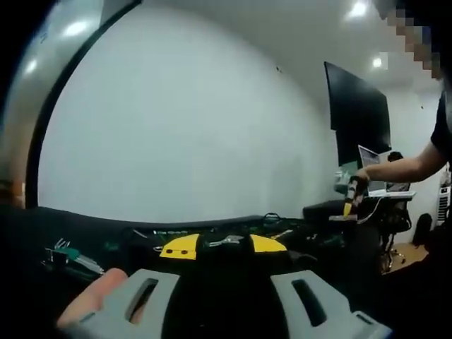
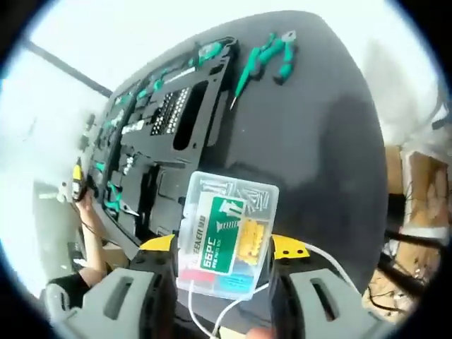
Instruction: Pick up the tools and put them into their designated positions in the toolbox.
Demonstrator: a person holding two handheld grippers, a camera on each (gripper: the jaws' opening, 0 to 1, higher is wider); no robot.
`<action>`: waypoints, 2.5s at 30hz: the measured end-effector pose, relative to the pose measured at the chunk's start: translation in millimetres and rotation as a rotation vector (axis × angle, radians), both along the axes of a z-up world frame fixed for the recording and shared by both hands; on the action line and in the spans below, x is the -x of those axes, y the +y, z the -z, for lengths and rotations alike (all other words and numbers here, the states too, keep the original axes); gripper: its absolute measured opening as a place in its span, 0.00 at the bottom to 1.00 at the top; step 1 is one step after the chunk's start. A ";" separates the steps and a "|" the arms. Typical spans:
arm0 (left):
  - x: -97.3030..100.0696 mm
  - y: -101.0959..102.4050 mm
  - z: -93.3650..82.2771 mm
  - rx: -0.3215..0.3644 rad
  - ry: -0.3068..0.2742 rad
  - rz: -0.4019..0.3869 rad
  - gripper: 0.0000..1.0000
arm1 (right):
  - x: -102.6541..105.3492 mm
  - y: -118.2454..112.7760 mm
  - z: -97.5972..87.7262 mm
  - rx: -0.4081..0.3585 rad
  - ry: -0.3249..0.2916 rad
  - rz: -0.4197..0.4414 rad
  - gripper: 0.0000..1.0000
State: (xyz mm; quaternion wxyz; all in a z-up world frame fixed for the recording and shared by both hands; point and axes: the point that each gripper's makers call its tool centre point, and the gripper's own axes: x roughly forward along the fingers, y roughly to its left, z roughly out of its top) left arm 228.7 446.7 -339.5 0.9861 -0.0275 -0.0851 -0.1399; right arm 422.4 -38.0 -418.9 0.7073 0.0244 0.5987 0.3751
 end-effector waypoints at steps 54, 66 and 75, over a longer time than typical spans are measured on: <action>-3.9 2.5 4.9 -0.045 0.019 -0.035 0.28 | 55.8 150.4 -81.4 0.059 -0.924 -0.604 0.45; -47.5 -153.6 -75.5 -0.174 -0.004 0.110 0.28 | 159.5 140.7 -58.5 -0.498 -1.097 -0.085 0.39; -150.1 -263.7 -64.1 -0.086 0.149 0.371 0.28 | 152.3 143.3 -60.3 -0.748 -0.733 0.202 0.27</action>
